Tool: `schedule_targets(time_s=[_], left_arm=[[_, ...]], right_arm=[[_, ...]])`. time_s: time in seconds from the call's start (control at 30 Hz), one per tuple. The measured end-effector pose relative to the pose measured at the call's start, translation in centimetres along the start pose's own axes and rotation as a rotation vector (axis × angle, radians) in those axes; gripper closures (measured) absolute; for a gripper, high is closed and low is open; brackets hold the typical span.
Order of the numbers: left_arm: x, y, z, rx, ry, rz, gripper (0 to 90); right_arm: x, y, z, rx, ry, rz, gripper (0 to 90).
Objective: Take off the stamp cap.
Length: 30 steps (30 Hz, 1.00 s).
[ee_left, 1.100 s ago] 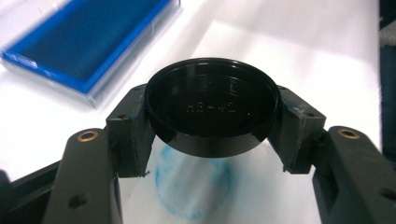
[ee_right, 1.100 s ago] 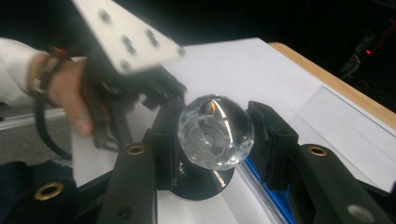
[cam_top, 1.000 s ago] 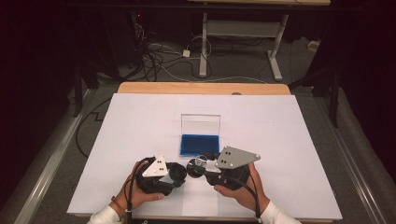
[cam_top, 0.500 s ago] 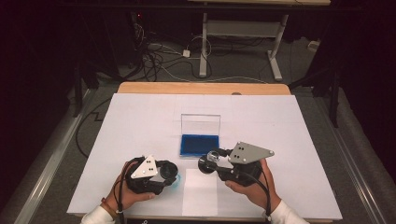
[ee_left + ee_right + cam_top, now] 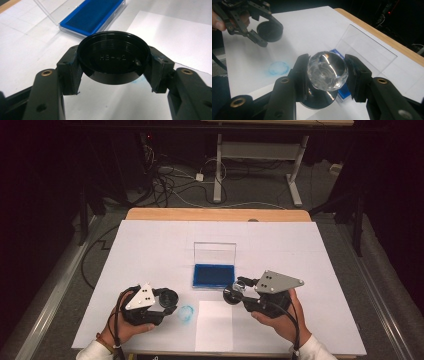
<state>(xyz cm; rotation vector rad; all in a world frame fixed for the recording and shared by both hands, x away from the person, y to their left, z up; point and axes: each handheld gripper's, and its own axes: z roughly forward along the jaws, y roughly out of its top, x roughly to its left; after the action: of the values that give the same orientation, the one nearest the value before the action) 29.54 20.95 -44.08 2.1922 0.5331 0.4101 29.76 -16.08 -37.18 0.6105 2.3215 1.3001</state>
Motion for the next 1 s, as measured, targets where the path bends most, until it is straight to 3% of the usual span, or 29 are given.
schedule_targets(time_s=[0.63,0.83,1.0], left_arm=[[0.3,-1.8,-1.4,0.003,0.059,0.005,36.8],[0.3,-2.7,-1.6,0.009,0.06,-0.023,36.8],[0.1,-3.1,-1.6,0.026,0.053,-0.021,36.8]], right_arm=[[-1.4,-0.7,-0.4,0.03,-0.028,0.019,57.4],[-1.5,-0.7,-0.3,0.033,-0.029,0.02,57.4],[-1.7,-0.6,0.0,0.038,-0.032,0.027,57.4]])
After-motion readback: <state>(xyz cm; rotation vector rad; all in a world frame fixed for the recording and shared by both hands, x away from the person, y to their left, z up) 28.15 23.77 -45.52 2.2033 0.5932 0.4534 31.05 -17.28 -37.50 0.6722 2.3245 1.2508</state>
